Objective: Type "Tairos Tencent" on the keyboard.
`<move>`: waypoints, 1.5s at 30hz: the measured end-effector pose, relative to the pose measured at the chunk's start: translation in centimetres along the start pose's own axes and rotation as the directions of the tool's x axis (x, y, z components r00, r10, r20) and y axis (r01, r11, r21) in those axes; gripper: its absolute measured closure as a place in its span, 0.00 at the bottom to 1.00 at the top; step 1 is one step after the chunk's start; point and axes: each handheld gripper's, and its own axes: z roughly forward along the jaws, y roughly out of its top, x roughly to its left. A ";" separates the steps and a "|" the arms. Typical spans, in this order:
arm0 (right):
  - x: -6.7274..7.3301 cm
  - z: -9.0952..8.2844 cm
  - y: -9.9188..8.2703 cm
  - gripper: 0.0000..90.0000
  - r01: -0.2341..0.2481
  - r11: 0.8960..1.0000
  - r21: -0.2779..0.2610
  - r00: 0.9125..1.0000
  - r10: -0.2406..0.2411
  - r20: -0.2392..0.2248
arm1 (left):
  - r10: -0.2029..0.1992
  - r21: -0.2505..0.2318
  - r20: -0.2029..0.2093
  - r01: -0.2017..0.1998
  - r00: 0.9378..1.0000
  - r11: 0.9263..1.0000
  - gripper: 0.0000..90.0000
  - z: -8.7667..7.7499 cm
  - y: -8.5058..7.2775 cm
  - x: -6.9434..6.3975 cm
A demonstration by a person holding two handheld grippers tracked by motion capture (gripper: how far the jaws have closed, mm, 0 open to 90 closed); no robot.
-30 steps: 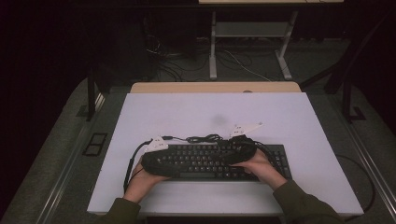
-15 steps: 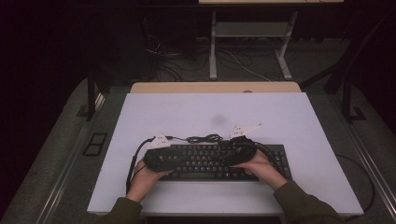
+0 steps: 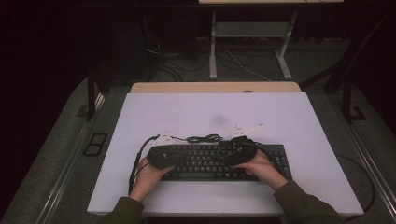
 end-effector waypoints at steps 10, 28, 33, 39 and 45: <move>0.0 0.0 0.0 0.31 0.001 1.000 0.002 1.000 -0.001 0.000 | -0.002 0.023 -0.004 0.003 1.000 1.000 0.99 0.5 -0.1 0.1; 0.0 -0.1 0.0 0.31 -0.002 1.000 0.002 1.000 0.002 0.006 | 0.009 0.047 -0.009 -0.009 1.000 0.999 0.99 0.9 -0.2 0.0; 0.0 -0.1 0.0 0.31 -0.003 1.000 0.001 1.000 0.003 0.007 | 0.012 0.049 -0.007 -0.011 1.000 0.999 0.99 0.8 -0.1 0.1; 0.0 -0.1 0.0 0.31 -0.005 1.000 -0.001 1.000 0.005 0.006 | 0.001 0.033 -0.002 0.000 1.000 0.999 0.99 0.7 -0.1 0.0; 0.0 -0.1 0.0 0.31 -0.004 1.000 0.001 1.000 0.004 0.007 | 0.004 0.020 0.000 -0.004 1.000 1.000 0.99 0.3 0.1 -0.1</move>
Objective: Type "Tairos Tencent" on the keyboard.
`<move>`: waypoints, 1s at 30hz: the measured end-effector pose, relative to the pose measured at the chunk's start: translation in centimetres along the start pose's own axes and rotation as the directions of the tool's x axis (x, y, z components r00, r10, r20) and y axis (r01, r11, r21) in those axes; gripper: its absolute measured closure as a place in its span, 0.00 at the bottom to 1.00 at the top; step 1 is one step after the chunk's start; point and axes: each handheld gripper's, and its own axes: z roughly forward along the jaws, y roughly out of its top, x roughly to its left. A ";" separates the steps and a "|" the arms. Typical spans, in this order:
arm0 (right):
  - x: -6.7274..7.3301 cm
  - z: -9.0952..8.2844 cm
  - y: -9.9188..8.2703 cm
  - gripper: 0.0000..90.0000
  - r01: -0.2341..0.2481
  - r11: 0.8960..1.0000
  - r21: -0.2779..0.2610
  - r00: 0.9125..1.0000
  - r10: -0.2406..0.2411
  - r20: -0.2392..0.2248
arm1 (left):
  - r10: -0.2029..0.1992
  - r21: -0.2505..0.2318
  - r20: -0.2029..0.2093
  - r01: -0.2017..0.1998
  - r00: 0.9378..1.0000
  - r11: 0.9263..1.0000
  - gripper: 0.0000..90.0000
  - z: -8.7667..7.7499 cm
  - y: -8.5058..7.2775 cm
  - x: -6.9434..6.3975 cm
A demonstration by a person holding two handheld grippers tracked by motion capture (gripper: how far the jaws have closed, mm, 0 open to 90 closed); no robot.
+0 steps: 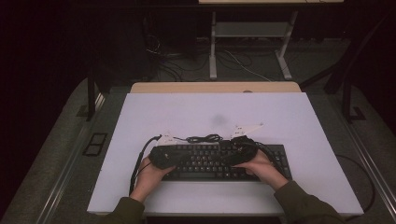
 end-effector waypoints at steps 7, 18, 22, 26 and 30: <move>-0.1 0.0 0.0 0.31 0.001 1.000 -0.002 1.000 -0.001 -0.001 | 0.004 -0.030 0.015 -0.003 1.000 1.000 0.96 -0.8 0.1 -0.2; -0.1 0.0 0.0 0.31 -0.004 1.000 -0.002 1.000 0.004 0.002 | 0.009 -0.054 0.010 -0.008 1.000 0.999 0.80 -1.9 -0.1 -0.5; -0.2 0.0 -0.1 0.31 -0.004 1.000 0.001 1.000 0.004 0.006 | 0.003 -0.055 0.010 -0.002 1.000 0.999 0.72 -2.3 -0.3 -0.4; -0.2 0.0 -0.1 0.32 -0.006 1.000 0.000 1.000 0.006 0.009 | 0.003 -0.053 0.013 -0.003 1.000 0.999 0.64 -2.7 -0.7 -0.2; -0.2 -0.1 -0.1 0.34 -0.008 1.000 0.000 1.000 0.008 0.012 | 0.006 -0.054 0.005 -0.006 1.000 0.999 0.53 -3.0 -1.0 -0.1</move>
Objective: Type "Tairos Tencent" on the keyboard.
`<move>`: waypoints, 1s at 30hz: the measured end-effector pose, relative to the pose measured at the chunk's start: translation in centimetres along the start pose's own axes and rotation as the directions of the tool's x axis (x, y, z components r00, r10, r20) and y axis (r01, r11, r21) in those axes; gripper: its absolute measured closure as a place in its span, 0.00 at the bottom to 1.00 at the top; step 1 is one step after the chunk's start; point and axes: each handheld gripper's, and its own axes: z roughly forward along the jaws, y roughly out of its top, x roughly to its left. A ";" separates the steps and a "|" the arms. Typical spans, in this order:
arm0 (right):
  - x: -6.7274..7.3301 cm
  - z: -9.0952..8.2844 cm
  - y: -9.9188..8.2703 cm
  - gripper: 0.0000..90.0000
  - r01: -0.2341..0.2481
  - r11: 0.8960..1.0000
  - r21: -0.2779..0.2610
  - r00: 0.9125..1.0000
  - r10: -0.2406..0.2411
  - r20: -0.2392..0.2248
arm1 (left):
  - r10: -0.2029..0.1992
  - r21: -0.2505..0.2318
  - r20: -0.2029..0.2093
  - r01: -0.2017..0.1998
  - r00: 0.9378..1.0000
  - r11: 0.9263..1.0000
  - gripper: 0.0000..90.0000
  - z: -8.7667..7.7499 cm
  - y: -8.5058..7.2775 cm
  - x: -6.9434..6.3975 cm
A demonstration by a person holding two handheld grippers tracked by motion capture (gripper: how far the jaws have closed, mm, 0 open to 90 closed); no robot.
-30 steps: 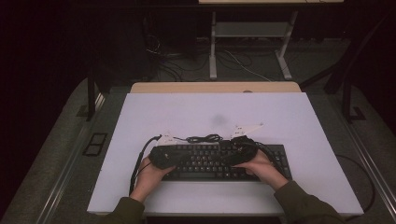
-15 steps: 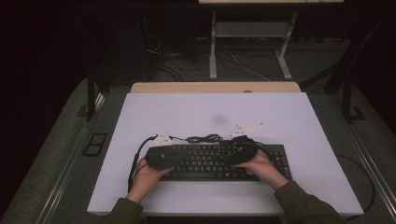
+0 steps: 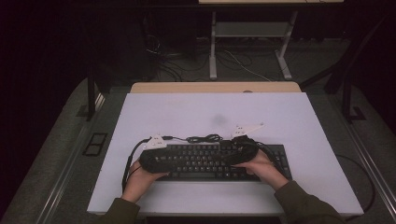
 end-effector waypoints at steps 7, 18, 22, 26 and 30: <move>-0.1 0.0 -0.1 0.38 -0.007 1.000 -0.002 1.000 0.007 0.007 | 0.008 -0.022 -0.003 -0.008 1.000 1.000 0.40 -0.8 -0.3 0.1; 0.0 0.1 -0.1 0.61 -0.002 1.000 0.022 1.000 0.001 0.031 | -0.003 -0.043 -0.020 0.002 1.000 0.999 0.26 -1.5 -1.1 -0.1; -0.1 0.2 -0.2 0.70 0.002 0.999 0.034 1.000 -0.003 0.030 | -0.012 -0.045 -0.025 0.011 1.000 0.999 0.24 -1.5 -1.3 -0.1; -0.1 0.4 -0.2 0.79 0.004 0.999 0.048 0.999 -0.006 0.034 | -0.006 -0.040 -0.026 0.005 1.000 0.999 0.22 -1.3 -1.3 -0.1; -0.1 0.6 -0.3 0.88 0.011 0.998 0.065 0.999 -0.013 0.030 | -0.009 -0.042 -0.028 0.008 1.000 0.999 0.22 -1.3 -1.3 -0.1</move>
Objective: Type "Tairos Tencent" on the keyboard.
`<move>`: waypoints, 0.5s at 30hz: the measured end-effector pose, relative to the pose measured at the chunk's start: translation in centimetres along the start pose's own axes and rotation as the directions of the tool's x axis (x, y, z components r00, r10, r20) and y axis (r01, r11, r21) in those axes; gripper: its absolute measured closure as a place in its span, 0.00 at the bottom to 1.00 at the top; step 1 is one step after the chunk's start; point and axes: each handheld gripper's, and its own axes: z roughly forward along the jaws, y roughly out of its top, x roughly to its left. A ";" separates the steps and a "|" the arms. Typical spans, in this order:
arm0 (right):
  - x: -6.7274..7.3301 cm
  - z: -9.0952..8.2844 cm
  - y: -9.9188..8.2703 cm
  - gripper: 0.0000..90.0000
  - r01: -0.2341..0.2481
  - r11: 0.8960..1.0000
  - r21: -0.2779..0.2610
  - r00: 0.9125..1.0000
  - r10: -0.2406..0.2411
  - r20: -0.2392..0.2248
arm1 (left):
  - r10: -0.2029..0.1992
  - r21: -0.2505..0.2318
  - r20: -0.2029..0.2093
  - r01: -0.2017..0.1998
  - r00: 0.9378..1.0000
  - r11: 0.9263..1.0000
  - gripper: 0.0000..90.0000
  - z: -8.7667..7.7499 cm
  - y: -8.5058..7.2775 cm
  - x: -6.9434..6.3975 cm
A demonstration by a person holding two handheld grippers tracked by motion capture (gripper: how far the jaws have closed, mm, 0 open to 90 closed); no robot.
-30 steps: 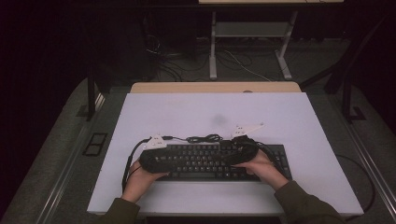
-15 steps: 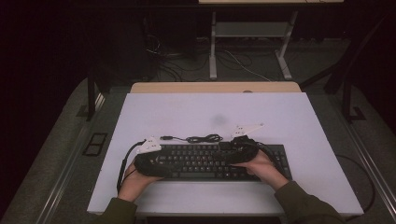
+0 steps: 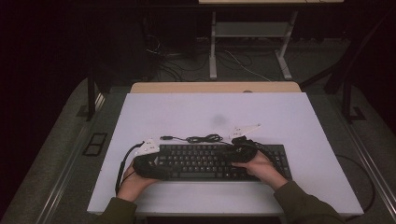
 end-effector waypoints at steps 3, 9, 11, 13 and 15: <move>0.0 0.2 0.0 0.93 0.007 1.000 0.016 1.000 -0.007 0.000 | -0.004 -0.002 -0.006 0.004 1.000 1.000 0.21 0.0 0.0 0.0; 0.1 0.7 -0.2 0.99 0.016 0.999 0.040 1.000 -0.016 -0.005 | -0.002 -0.004 -0.010 0.002 1.000 1.000 0.20 0.0 0.0 0.1; 0.1 0.9 -0.2 0.99 0.023 0.999 0.045 1.000 -0.022 -0.008 | -0.002 -0.004 -0.010 0.002 1.000 1.000 0.20 0.0 0.0 0.1; 0.2 1.0 -0.2 0.99 0.022 0.999 0.048 1.000 -0.022 -0.009 | -0.001 -0.002 -0.011 0.001 1.000 1.000 0.20 0.0 0.0 0.1; 0.3 1.0 -0.2 0.99 0.026 0.998 0.053 1.000 -0.026 -0.006 | -0.001 -0.003 -0.012 0.001 1.000 1.000 0.19 0.0 0.0 0.1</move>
